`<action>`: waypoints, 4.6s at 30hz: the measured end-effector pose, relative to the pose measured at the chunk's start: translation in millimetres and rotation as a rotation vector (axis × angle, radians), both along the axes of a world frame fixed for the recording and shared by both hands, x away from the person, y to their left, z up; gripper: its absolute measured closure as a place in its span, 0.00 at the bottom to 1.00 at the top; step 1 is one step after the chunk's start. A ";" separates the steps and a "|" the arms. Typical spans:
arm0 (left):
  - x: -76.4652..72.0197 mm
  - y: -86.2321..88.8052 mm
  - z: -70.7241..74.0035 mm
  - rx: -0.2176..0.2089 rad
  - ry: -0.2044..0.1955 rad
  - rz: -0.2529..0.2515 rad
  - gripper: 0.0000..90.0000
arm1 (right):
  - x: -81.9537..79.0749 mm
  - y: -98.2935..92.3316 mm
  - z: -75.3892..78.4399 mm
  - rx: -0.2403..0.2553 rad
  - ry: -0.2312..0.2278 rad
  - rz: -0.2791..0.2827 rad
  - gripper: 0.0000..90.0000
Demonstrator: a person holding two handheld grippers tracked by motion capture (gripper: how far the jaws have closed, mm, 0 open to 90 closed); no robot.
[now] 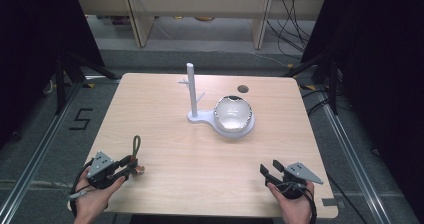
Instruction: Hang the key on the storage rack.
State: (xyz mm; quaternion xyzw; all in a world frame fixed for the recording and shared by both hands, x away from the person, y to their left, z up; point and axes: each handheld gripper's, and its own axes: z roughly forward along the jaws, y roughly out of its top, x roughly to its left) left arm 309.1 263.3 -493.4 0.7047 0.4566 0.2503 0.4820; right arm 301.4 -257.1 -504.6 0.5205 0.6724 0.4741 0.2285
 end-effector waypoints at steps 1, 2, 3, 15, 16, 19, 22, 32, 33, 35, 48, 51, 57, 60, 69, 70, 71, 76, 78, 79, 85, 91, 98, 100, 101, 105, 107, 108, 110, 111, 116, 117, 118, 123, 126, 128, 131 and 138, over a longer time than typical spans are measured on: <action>0.3 -0.1 0.1 -0.013 -0.018 0.001 0.76 | 1.0 -2.6 -0.5 -0.041 -0.010 0.006 0.50; 0.3 0.2 0.8 -0.013 -0.034 -0.002 0.76 | -0.7 -0.5 -0.6 0.016 0.007 0.007 0.50; 0.4 -0.5 1.5 -0.020 -0.048 -0.001 0.76 | 0.5 -1.1 -1.9 0.013 -0.010 0.013 0.50; 0.5 -2.9 11.6 -0.050 -0.138 -0.003 0.76 | 3.0 -3.4 1.1 0.007 -0.059 0.004 0.50; 1.1 -2.8 11.3 -0.061 -0.146 -0.008 0.76 | 3.1 -3.9 1.3 0.013 -0.056 0.008 0.50; 0.1 -2.5 12.9 -0.057 -0.153 -0.002 0.76 | 0.4 -1.2 2.5 0.045 -0.047 -0.009 0.50; 1.1 -1.8 14.8 -0.064 -0.161 -0.008 0.76 | -1.1 -1.7 4.1 0.042 -0.025 -0.018 0.50; 7.0 -3.4 20.5 -0.055 -0.187 -0.019 0.76 | 1.8 -1.3 2.0 0.002 -0.072 0.001 0.51; 7.8 -3.2 20.9 -0.056 -0.191 -0.018 0.76 | 2.4 -1.9 2.0 -0.005 -0.079 0.006 0.50; 9.1 -2.9 22.0 -0.058 -0.195 -0.019 0.76 | 1.5 -2.1 3.0 0.006 -0.077 0.014 0.50; 16.0 -1.9 28.6 -0.056 -0.211 -0.008 0.76 | 1.3 -0.2 2.2 0.003 -0.067 0.017 0.50; 17.7 -1.9 29.8 -0.056 -0.214 -0.005 0.76 | 1.2 0.0 2.4 0.003 -0.065 0.016 0.50; 19.7 -2.6 31.2 -0.052 -0.215 -0.007 0.76 | 0.7 1.0 2.0 -0.005 -0.063 0.006 0.51; 21.5 -3.2 31.9 -0.051 -0.216 -0.007 0.76 | 1.2 2.3 1.0 -0.002 -0.071 0.007 0.51; 27.7 -5.0 34.8 -0.056 -0.222 -0.009 0.76 | 1.3 1.0 1.2 0.005 -0.060 0.003 0.51; 28.6 -4.8 35.6 -0.057 -0.225 -0.006 0.76 | 0.7 -0.1 2.1 -0.008 -0.053 0.003 0.51; 29.7 -4.0 36.2 -0.057 -0.226 -0.006 0.76 | 1.6 0.3 1.0 0.001 -0.069 0.001 0.51; 35.6 -3.6 39.2 -0.067 -0.231 0.001 0.76 | 0.7 1.5 1.6 0.007 -0.057 0.000 0.51; 37.6 -4.1 40.0 -0.071 -0.231 0.002 0.76 | 1.1 1.0 1.6 0.003 -0.068 0.001 0.51; 38.4 -4.2 40.3 -0.068 -0.232 0.001 0.76 | 0.7 0.6 2.2 -0.001 -0.061 0.003 0.51; 42.1 -6.5 40.7 -0.074 -0.228 0.001 0.76 | 2.5 0.0 1.0 -0.001 -0.077 0.002 0.51; 46.3 -8.9 42.2 -0.082 -0.232 0.000 0.76 | 1.4 0.4 2.1 0.016 -0.069 -0.003 0.51; 51.6 -11.0 42.7 -0.083 -0.238 -0.003 0.76 | 1.8 -1.0 1.9 0.004 -0.073 0.009 0.51; 52.9 -11.6 43.8 -0.079 -0.235 -0.001 0.76 | 2.0 -1.1 1.7 0.008 -0.076 0.011 0.51; 53.5 -12.0 43.9 -0.080 -0.236 -0.002 0.76 | 1.8 -1.1 1.9 0.005 -0.073 0.010 0.51; 56.7 -13.9 45.8 -0.085 -0.238 -0.004 0.76 | 1.3 -0.5 2.2 0.013 -0.072 0.004 0.50; 59.1 -15.6 47.1 -0.089 -0.242 -0.008 0.76 | 1.0 -0.7 2.5 0.008 -0.066 -0.002 0.50; 59.3 -15.9 47.9 -0.084 -0.240 -0.009 0.76 | 1.0 -0.8 2.5 0.016 -0.067 0.004 0.50; 60.8 -17.7 49.6 -0.084 -0.240 -0.012 0.76 | 0.8 -0.8 2.4 0.017 -0.065 0.002 0.50; 61.8 -18.3 50.4 -0.081 -0.241 -0.015 0.76 | 0.8 -0.9 2.4 0.015 -0.066 0.001 0.50; 66.0 -23.2 52.5 -0.086 -0.244 -0.022 0.76 | 0.8 -0.8 2.6 0.017 -0.066 0.000 0.49; 66.7 -24.0 52.8 -0.088 -0.243 -0.023 0.76 | 0.9 -0.9 2.5 0.016 -0.067 0.000 0.49; 67.7 -25.3 53.0 -0.092 -0.246 -0.023 0.76 | 0.9 -0.9 2.6 0.017 -0.067 0.000 0.49; 72.3 -29.4 54.8 -0.099 -0.245 -0.032 0.76 | -0.4 0.6 3.1 0.023 -0.056 -0.009 0.49; 75.1 -30.6 55.9 -0.097 -0.242 -0.033 0.76 | -3.1 1.7 5.0 0.036 -0.026 -0.025 0.49; 76.5 -31.3 56.1 -0.099 -0.244 -0.032 0.76 | -2.5 0.9 4.4 0.025 -0.038 -0.022 0.49; 77.6 -31.6 56.1 -0.099 -0.242 -0.031 0.76 | -0.5 0.3 3.0 0.025 -0.056 -0.010 0.49; 80.9 -33.1 56.6 -0.109 -0.253 -0.034 0.76 | -0.5 0.5 3.0 0.024 -0.056 -0.010 0.49</action>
